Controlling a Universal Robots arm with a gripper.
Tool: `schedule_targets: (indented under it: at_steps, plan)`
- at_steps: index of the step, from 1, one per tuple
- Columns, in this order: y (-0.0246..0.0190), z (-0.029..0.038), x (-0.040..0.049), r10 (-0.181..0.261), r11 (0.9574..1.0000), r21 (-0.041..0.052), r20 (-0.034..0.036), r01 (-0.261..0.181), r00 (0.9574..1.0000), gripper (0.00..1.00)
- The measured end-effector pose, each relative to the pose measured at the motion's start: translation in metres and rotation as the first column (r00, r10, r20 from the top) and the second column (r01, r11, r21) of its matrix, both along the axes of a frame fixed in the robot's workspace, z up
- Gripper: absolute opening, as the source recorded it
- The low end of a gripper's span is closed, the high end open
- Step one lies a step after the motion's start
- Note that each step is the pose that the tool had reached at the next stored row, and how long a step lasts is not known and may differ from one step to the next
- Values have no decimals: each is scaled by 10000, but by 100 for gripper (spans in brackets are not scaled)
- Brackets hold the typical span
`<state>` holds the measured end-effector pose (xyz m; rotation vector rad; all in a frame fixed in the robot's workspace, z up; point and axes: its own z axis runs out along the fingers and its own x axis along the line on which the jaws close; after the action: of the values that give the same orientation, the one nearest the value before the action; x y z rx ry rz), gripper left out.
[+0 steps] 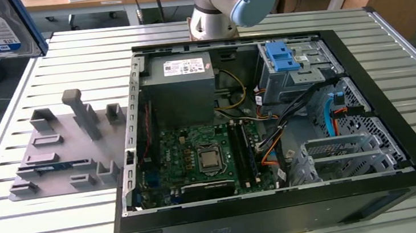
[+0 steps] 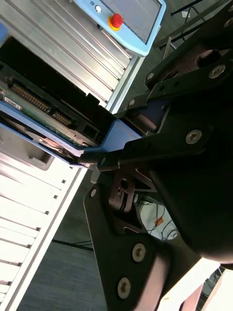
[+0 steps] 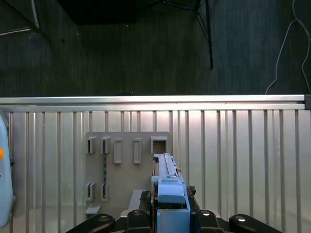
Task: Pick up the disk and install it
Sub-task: 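Pick up the disk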
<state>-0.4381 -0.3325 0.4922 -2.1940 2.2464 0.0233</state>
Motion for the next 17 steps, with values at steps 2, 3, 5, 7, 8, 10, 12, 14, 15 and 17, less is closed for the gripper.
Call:
schedule_targets:
  at_steps: [2, 3, 5, 7, 8, 10, 12, 14, 15, 17]
  plan:
    - [0, 2, 0, 0, 10000, 0, 0, 0, 10000, 36]
    - [0, 2, 0, 0, 10000, 0, 0, 0, 10000, 36]
    - [0, 2, 1, -1, 10000, 0, 0, 1, 10000, 36]
    - [0, 3, 7, 0, 10000, -1, -2, 0, 10000, 36]
    - [0, 3, 13, 1, 10000, 0, -1, -1, 10000, 36]
    - [-1, 3, 30, 1, 10000, 0, -1, -1, 10000, 36]
    - [0, 2, 47, 0, 10000, 0, 0, 0, 10000, 36]
    - [0, 2, 55, -1, 10000, 0, 0, 1, 10000, 36]
    - [-1, 2, 56, -1, 10000, 0, 0, 1, 10000, 36]
    - [-8, 3, 59, 1, 10000, -1, -1, -1, 10000, 36]
